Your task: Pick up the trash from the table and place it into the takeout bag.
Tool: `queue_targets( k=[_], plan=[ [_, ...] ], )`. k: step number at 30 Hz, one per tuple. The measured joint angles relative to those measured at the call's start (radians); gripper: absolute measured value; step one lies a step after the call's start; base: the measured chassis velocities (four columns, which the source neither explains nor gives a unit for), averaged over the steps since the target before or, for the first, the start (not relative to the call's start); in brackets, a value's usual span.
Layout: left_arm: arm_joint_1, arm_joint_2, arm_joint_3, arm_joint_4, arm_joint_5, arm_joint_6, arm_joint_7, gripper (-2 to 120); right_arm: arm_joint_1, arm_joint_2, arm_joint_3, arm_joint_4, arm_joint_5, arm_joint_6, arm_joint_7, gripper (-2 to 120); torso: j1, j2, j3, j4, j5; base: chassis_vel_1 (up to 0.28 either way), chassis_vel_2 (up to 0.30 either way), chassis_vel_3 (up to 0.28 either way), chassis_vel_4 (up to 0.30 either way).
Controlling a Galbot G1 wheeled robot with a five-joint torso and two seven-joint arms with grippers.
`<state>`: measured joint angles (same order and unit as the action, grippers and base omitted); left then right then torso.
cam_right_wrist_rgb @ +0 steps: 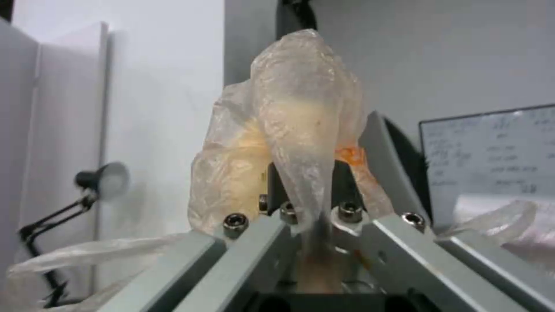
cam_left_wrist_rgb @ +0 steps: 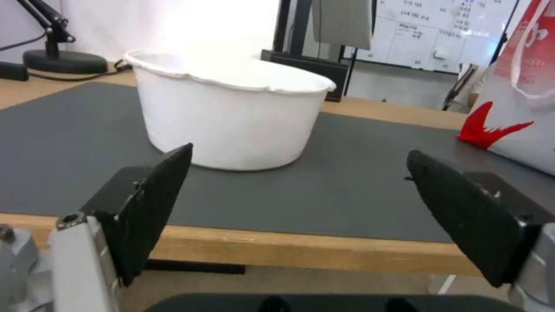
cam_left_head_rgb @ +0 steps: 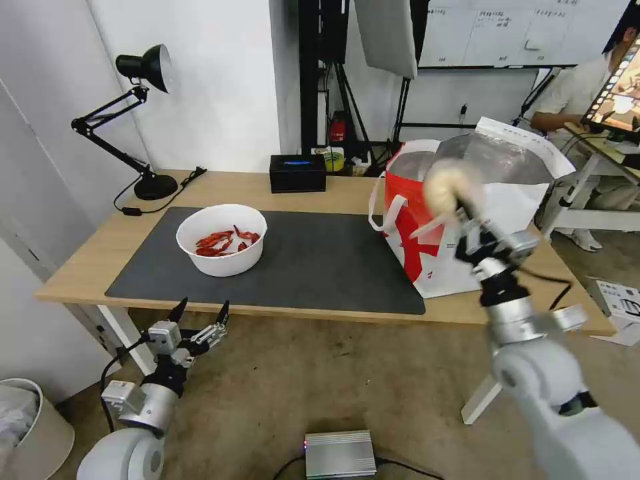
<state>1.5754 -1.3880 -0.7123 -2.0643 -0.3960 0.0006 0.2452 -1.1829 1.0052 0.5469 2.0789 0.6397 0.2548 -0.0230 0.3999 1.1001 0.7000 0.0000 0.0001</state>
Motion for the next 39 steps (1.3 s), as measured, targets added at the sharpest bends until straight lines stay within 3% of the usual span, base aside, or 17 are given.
queue_targets(
  k=[14, 16, 19, 22, 26, 30, 39],
  plan=[
    [0.012, -0.003, -0.014, -0.015, 0.001, -0.005, 0.004, 100, 0.158, -0.152, 0.027, 0.000, 0.145, -0.110, 0.173, 0, 0.000, 0.000, 0.000, 0.0000, 0.0000, 0.000, 0.000, 0.000, 0.000],
    [0.014, -0.003, -0.014, -0.021, 0.000, -0.006, 0.006, 100, 0.253, -0.217, -0.005, -0.026, 0.197, -0.180, 0.243, 0, 0.000, 0.000, 0.000, 0.0000, 0.0000, 0.000, 0.000, 0.000, 0.000],
    [0.017, -0.005, -0.014, -0.024, 0.000, -0.006, 0.007, 100, 0.313, -0.252, -0.034, -0.044, 0.239, -0.240, 0.292, 0, 0.000, 0.000, 0.000, 0.0000, 0.0000, 0.000, 0.000, 0.000, 0.000],
    [0.021, -0.006, -0.014, -0.024, 0.000, -0.008, 0.009, 100, 0.414, -0.299, -0.092, -0.082, 0.302, -0.356, 0.363, 0, 0.000, 0.000, 0.000, 0.0001, 0.0000, 0.000, 0.000, 0.000, 0.000],
    [0.025, -0.007, -0.016, -0.026, 0.000, -0.010, 0.010, 100, 0.475, -0.317, -0.133, -0.105, 0.349, -0.427, 0.406, 0, 0.000, 0.000, 0.000, 0.0000, 0.0000, 0.000, 0.000, 0.000, 0.000],
    [0.028, -0.005, -0.027, -0.031, -0.003, -0.013, 0.027, 100, 0.599, -0.330, -0.211, -0.145, 0.503, -0.580, 0.511, 0, 0.000, 0.000, 0.000, 0.0001, -0.0001, 0.000, 0.000, 0.000, 0.000],
    [0.025, 0.000, -0.028, -0.037, -0.005, -0.013, 0.030, 100, 0.708, -0.318, -0.262, -0.192, 0.708, -0.761, 0.656, 0, 0.000, 0.000, 0.000, 0.0000, -0.0001, 0.000, 0.000, 0.000, 0.000]
  ],
)
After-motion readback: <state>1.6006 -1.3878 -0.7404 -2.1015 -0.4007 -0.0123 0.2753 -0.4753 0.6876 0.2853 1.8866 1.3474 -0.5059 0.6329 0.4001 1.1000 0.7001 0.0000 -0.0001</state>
